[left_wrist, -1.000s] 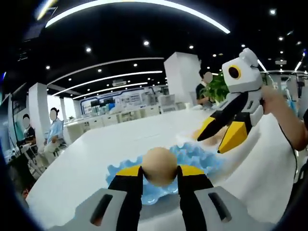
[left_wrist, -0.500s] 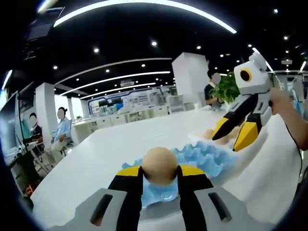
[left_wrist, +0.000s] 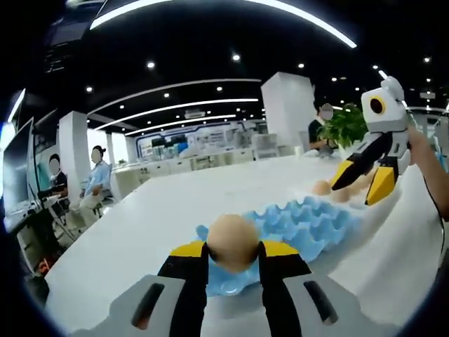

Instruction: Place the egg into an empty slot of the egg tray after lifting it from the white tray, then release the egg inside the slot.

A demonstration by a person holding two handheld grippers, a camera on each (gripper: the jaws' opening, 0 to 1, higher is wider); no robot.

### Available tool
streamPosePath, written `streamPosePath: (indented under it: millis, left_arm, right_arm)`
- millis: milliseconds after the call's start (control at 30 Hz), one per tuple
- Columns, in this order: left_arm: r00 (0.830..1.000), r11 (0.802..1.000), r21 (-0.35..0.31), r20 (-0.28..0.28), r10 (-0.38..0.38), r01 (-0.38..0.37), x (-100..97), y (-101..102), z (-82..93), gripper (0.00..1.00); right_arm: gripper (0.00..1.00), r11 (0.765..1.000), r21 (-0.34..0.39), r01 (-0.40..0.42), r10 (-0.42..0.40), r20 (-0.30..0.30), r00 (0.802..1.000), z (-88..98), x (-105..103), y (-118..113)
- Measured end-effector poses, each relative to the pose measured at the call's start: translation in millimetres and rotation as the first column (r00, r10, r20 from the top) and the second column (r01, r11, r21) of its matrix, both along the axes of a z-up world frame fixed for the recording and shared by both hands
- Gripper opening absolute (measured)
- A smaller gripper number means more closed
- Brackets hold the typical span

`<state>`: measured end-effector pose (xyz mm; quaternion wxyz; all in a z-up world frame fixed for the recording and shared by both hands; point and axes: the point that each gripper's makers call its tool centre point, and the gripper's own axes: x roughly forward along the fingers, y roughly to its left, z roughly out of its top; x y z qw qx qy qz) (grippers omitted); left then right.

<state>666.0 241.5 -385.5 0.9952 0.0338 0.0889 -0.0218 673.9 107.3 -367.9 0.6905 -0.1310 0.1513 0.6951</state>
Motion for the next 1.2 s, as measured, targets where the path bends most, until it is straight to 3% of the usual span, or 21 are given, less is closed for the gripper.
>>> streamPosePath:
  millis: [67,167,433,667,733,1200]
  left_arm:
    - [1.0,0.999,-0.028,0.0,-0.016,0.016,-1.2,-1.3,-1.3,0.28]
    - [1.0,1.0,0.0,-0.023,-0.004,0.004,-1.8,3.1,-6.4,0.28]
    - [0.999,0.999,-0.031,-0.044,-0.018,0.017,9.0,9.5,-19.5,0.28]
    - [0.996,0.999,-0.015,-0.087,-0.033,0.032,16.5,8.4,-32.6,0.28]
    - [0.996,0.999,-0.04,-0.078,-0.037,0.033,16.5,9.5,-30.8,0.28]
    - [0.996,0.998,-0.056,-0.083,-0.018,0.014,10.2,-0.9,-26.7,0.28]
  right_arm:
    - [0.36,1.0,0.0,0.002,-0.002,-0.001,1.0,-0.6,0.4,0.0]
    - [0.36,1.0,-0.006,0.003,-0.003,-0.002,1.0,-2.6,0.9,-0.7]
    - [0.36,1.0,-0.015,-0.005,0.005,0.002,1.0,-5.2,-1.6,0.7]
    - [0.37,0.999,-0.036,-0.004,0.004,0.002,1.0,-11.4,4.1,1.5]
    - [0.37,0.999,-0.032,-0.005,0.005,0.0,1.0,-10.5,3.5,1.4]
    - [0.37,0.999,-0.036,-0.006,0.006,0.008,1.0,-10.6,3.1,0.6]
